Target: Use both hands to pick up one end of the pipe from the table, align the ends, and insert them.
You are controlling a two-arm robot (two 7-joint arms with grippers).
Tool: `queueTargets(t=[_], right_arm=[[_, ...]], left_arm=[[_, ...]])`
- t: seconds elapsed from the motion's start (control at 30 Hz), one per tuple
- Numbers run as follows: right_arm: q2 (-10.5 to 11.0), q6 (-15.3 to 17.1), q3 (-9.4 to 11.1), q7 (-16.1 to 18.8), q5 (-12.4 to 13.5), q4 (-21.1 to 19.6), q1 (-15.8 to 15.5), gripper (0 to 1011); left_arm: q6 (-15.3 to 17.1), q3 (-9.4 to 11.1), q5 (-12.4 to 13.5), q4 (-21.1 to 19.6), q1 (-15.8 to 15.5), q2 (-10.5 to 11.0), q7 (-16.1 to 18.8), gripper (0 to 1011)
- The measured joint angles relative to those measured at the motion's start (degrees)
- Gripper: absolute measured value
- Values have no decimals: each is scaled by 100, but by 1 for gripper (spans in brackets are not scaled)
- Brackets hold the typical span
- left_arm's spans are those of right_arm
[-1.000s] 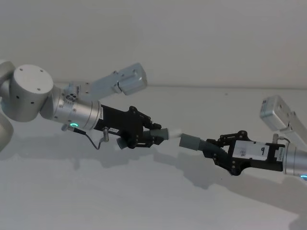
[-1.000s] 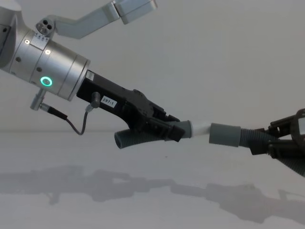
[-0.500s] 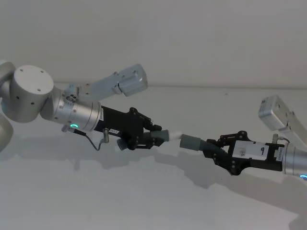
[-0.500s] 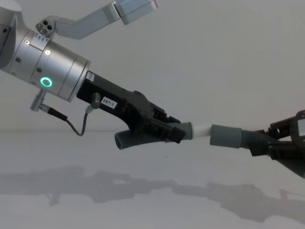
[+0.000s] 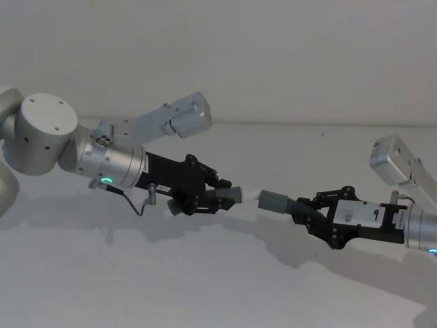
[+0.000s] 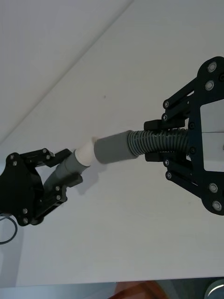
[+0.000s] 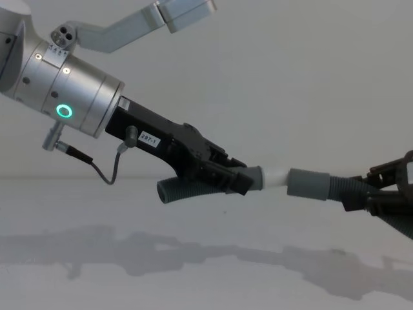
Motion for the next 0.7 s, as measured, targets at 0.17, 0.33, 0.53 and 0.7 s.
queueTargets(t=[0.17,0.33,0.53,0.7], right_arm=[[23,17,-7,-9,26,-3,2,266],[46,30,-16,-14,65,-5,9,266],[63,38,-33,-15,106,-3,20,266],[70,39,-53,-13,134,7,35,266]], left_arm=[[14,16,-9,-7,-7,19,26,347],[25,39,-26,-13,-14,36,46,347],[28,72,-48,-14,-26,46,48,347],[27,100,-73,-10,-34,48,48,347]])
